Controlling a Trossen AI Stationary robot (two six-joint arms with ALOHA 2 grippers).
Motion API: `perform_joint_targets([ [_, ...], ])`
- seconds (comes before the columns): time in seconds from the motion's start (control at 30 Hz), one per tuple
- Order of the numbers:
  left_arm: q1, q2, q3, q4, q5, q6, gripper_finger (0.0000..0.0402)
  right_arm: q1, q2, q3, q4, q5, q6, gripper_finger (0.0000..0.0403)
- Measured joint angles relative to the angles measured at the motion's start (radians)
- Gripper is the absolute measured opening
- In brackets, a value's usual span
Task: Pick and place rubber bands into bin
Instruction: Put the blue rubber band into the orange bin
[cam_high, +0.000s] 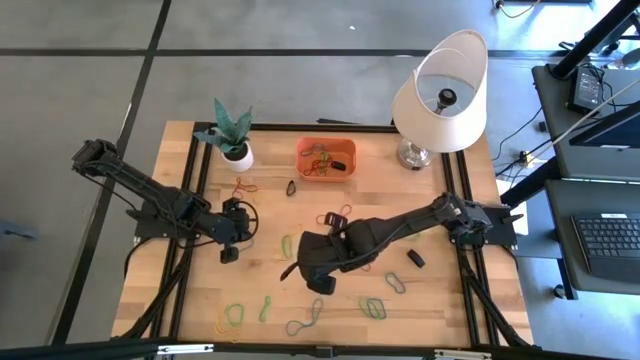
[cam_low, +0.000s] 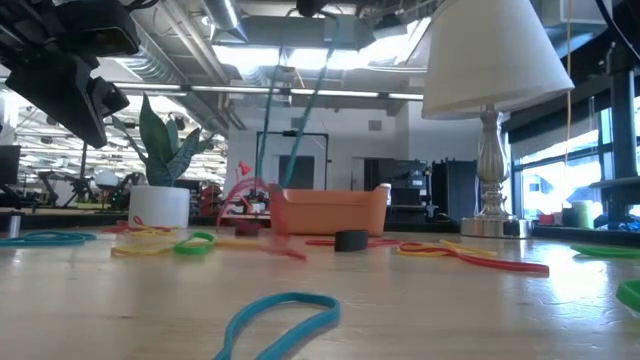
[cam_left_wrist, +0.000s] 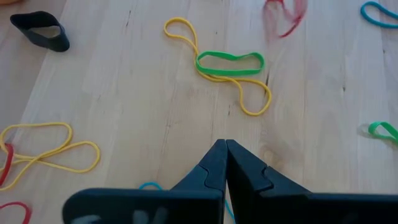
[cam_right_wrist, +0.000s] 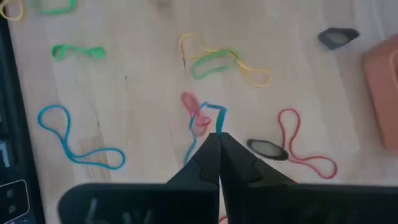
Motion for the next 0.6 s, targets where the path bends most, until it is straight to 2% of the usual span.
perform_joint_targets([
  [0.33, 0.0, 0.0, 0.0, 0.0, -0.001, 0.0, 0.0003, 0.02, -0.092, 0.0, 0.021, 0.161, -0.005, 0.0001],
  [0.5, 0.0, 0.0, 0.0, 0.001, -0.003, 0.0, 0.0003, 0.036, -0.109, 0.0, 0.12, 0.141, -0.013, 0.0001],
  [0.6, 0.0, 0.0, 0.0, 0.001, -0.007, 0.0, 0.0003, 0.042, -0.092, -0.026, 0.151, 0.056, -0.031, 0.0001],
])
